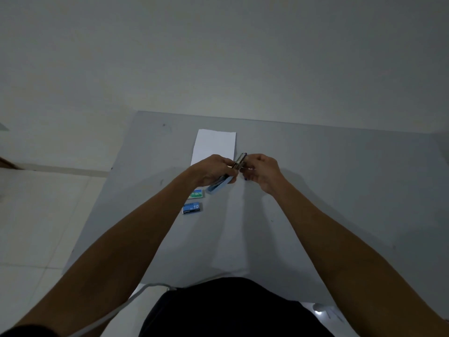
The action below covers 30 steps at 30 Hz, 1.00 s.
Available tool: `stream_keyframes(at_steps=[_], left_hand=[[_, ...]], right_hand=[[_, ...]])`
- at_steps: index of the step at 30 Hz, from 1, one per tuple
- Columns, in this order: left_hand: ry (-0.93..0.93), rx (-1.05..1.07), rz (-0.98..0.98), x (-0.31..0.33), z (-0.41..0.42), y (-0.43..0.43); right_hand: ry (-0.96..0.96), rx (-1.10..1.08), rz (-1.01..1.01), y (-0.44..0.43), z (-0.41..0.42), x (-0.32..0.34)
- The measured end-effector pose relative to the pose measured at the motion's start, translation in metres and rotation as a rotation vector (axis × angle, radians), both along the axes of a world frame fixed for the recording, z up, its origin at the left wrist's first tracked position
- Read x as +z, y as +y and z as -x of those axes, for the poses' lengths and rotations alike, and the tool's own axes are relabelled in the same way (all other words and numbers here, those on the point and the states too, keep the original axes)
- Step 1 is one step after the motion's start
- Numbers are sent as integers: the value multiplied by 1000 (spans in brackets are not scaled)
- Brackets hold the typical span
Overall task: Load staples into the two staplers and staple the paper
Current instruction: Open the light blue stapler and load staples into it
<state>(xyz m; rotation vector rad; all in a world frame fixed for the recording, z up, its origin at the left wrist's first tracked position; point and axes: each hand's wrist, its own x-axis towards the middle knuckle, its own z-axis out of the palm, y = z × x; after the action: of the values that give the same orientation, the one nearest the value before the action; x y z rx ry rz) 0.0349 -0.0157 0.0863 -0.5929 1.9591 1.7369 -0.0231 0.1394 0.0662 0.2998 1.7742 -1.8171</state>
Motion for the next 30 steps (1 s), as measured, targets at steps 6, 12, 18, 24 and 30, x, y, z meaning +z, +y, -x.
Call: stream_keyframes(at_steps=[6, 12, 18, 24, 30], left_hand=[[-130, 269, -360, 5, -3, 3], [-69, 549, -726, 7, -5, -6], [-177, 383, -177, 26, 9, 14], [-71, 452, -344, 14, 21, 3], [170, 97, 265, -6, 24, 8]], right_hand=[[-54, -130, -75, -6, 4, -7], [-43, -245, -191, -5, 18, -9], [204, -107, -442, -17, 14, -5], [19, -153, -302, -13, 24, -7], [-216, -136, -58, -19, 23, -7]])
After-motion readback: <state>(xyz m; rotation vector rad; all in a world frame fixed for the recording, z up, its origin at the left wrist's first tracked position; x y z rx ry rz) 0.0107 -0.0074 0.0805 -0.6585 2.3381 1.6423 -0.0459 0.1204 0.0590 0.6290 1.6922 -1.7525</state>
